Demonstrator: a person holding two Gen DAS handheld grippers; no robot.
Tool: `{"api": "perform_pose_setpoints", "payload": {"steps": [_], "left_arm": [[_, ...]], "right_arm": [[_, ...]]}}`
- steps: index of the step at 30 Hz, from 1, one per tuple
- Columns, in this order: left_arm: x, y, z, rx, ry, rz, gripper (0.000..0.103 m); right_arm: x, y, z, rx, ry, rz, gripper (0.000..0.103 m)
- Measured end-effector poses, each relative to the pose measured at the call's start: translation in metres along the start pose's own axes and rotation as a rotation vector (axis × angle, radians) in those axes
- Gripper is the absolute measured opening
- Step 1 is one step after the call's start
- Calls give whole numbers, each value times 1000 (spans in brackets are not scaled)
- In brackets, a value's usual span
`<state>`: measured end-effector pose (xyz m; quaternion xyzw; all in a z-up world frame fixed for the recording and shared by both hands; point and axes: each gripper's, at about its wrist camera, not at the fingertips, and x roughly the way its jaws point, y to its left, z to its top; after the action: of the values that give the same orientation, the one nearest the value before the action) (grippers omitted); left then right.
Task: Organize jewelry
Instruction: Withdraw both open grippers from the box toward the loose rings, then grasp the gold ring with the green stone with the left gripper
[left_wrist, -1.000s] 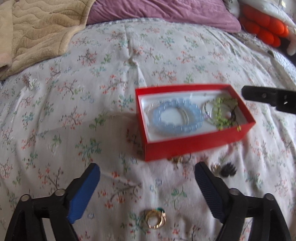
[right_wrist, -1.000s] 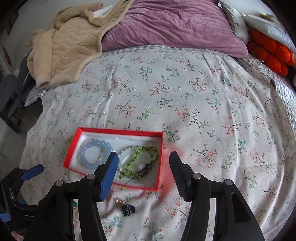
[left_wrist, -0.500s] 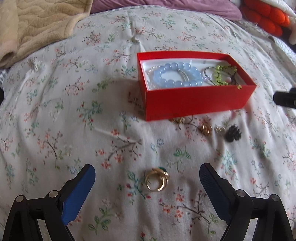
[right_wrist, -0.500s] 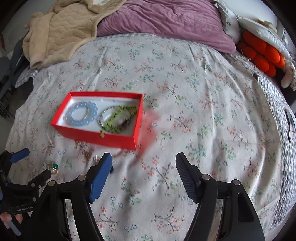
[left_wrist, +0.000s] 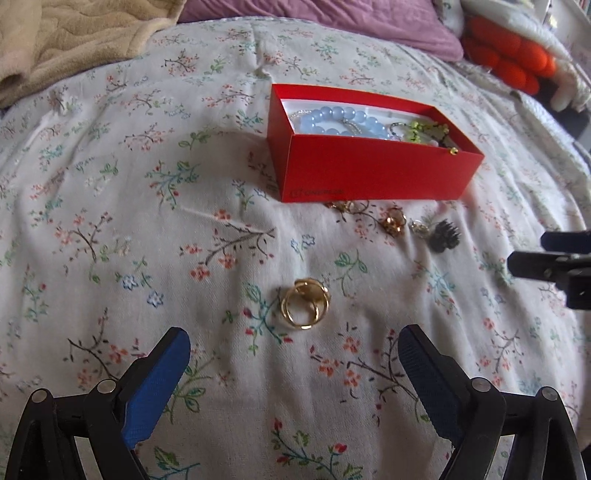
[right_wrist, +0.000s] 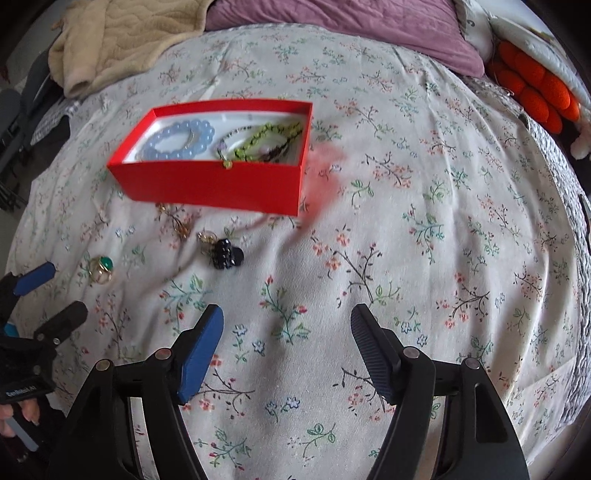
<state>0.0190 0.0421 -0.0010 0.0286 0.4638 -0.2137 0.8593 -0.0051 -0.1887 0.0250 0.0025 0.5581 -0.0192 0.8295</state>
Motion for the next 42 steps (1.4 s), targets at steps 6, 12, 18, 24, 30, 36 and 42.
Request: {"api": "perform_pose_setpoints", "payload": {"steps": [6,12,18,24,30,36,42], "left_arm": [[3,2,-3,-15,-33,-75,83],[15,-6,-3,20,-57,-121,66],[27,-14,-3,48,-45,-100,51],[31,-13,-1,39,-41,-58,37],[34,-14,3,30,-54,-36,38],[37,-14,6,24,-59,-31,41],[37,-17,6,47,-54,-19,35]], "right_arm": [[12,-6,-11,2,41,-8,74],[25,-15,-19,44,88,9,74],[27,-17,-21,38,91,-1,74],[30,-16,-19,31,94,-13,74],[33,-15,-15,37,96,-8,77],[38,-11,-10,29,93,-14,80],[44,-3,-10,13,75,-29,86]]}}
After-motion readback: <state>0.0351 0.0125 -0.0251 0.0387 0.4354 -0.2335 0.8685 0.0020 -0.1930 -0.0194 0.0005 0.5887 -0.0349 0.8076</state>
